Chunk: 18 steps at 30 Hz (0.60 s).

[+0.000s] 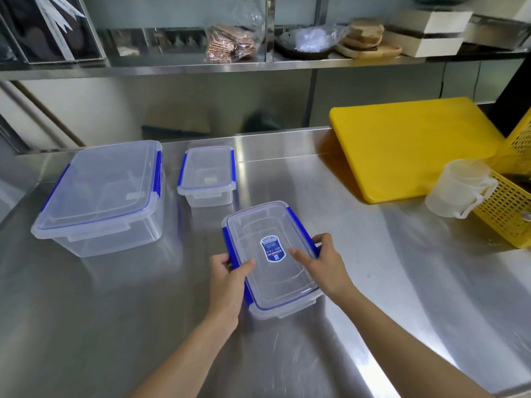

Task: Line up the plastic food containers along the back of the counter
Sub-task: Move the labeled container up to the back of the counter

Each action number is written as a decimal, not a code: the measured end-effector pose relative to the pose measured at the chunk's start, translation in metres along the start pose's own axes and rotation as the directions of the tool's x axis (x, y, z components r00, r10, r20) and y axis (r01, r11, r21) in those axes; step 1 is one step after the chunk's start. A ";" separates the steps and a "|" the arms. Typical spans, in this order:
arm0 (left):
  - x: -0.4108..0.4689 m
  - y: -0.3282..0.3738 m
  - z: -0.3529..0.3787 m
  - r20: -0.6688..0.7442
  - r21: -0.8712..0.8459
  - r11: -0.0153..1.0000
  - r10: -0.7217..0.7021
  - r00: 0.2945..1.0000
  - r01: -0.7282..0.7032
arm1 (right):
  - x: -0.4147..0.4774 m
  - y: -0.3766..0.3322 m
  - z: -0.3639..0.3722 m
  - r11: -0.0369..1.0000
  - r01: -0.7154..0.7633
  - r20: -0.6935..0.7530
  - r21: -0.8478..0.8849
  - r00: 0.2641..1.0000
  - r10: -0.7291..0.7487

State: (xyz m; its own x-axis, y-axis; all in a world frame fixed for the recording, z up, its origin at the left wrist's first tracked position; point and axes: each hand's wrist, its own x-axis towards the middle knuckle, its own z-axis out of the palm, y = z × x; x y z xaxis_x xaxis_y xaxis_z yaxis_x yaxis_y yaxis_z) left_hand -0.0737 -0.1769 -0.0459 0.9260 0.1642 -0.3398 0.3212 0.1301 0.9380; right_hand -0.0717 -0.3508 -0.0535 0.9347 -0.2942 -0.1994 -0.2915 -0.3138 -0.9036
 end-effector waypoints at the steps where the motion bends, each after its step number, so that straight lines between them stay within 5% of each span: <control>1: 0.004 0.005 0.004 0.037 0.010 0.999 0.041 0.998 -0.042 | 0.004 -0.003 -0.003 0.999 -0.008 -0.032 0.043 0.999 0.009; 7: 0.034 0.035 0.036 0.194 -0.001 0.998 0.065 0.979 -0.066 | 0.042 -0.025 -0.015 0.986 -0.017 -0.148 0.163 0.988 0.041; 18: 0.117 0.042 0.088 0.169 0.018 0.994 0.105 0.980 -0.109 | 0.154 -0.051 -0.008 0.987 -0.041 -0.189 0.156 0.979 0.071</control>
State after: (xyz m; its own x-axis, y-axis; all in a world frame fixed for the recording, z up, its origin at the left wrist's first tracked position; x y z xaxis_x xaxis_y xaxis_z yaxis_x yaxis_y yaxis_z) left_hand 0.0656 -0.2380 -0.0404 0.9747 0.0096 -0.2233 0.2215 0.0934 0.9707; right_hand 0.0853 -0.3870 -0.0351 0.8562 -0.4813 -0.1877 -0.2945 -0.1563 -0.9428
